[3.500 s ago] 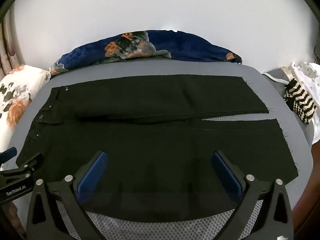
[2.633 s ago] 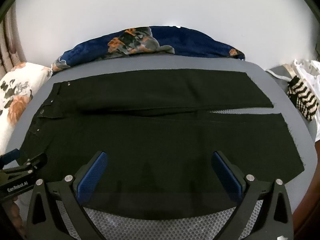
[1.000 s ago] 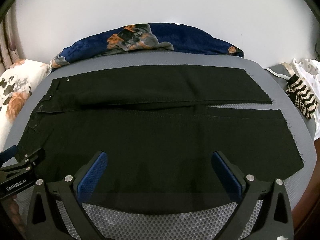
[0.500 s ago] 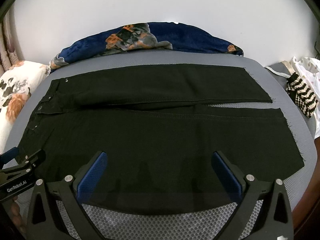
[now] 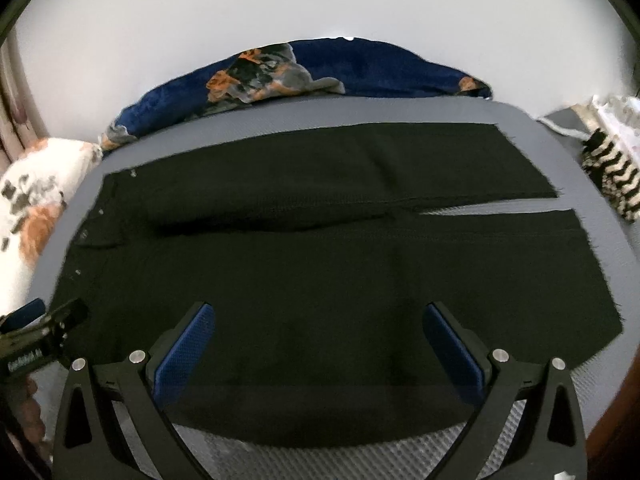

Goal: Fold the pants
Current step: 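Lower both grippers and grasp the black trousers' edge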

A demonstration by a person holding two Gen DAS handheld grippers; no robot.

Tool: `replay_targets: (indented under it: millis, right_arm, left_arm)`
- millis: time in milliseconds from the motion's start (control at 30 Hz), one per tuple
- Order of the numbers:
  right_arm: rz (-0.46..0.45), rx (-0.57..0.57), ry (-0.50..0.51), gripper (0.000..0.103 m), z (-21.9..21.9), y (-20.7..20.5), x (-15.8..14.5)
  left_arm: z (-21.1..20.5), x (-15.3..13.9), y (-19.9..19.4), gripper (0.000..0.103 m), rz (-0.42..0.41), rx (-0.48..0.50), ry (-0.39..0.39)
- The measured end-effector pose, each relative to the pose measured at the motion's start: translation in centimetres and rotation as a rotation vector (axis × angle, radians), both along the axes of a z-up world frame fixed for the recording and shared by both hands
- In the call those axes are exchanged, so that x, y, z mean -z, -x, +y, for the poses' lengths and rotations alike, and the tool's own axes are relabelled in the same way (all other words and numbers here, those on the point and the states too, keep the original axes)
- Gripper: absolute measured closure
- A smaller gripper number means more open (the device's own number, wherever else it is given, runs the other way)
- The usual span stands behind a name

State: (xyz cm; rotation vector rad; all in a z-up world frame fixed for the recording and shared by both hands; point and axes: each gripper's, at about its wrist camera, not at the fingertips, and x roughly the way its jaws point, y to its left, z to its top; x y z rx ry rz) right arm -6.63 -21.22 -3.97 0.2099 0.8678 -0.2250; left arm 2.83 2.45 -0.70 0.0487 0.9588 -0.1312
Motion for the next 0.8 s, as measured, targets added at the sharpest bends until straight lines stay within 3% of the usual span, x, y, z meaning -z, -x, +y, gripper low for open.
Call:
replay_targets:
  millis: [133, 200, 300, 400, 433, 567, 667, 800]
  right_arm:
    - [-0.061, -0.037, -0.095, 0.000, -0.9, -1.6, -0.9]
    - [-0.098, -0.051, -0.127, 0.000, -1.4, -2.7, -1.4]
    - [-0.135, -0.087, -0.135, 0.000, -1.7, -4.9, -2.1]
    - [-0.113, -0.119, -0.110, 0.000, -1.5, -7.5, -2.0]
    - [-0.109, -0.125, -0.110, 0.000, -1.4, -8.1, -1.9]
    - [-0.068, -0.143, -0.142, 0.000, -0.8, -10.9, -0.7]
    - [-0.035, -0.145, -0.159, 0.000, -0.3, -13.0, 0.5]
    - [-0.012, -0.143, -0.200, 0.000, 0.2, -15.7, 2.0]
  left_arm:
    - [2.6, -2.0, -3.9, 0.007, -0.042, 0.000, 0.009]
    - [4.3, -2.6, -6.5, 0.018, -0.040, -0.003, 0.023]
    - [7.5, -2.8, -10.8, 0.027, -0.019, -0.008, 0.103]
    - [10.3, -2.0, -15.4, 0.031, 0.032, 0.024, 0.249]
    - [11.3, -1.2, -17.3, 0.031, 0.073, 0.048, 0.336]
    - [14.1, 1.7, -22.8, 0.031, 0.189, 0.034, 0.562]
    - [15.4, 3.7, -25.8, 0.032, 0.237, 0.028, 0.667]
    - [16.2, 5.7, -28.4, 0.032, 0.283, -0.002, 0.696]
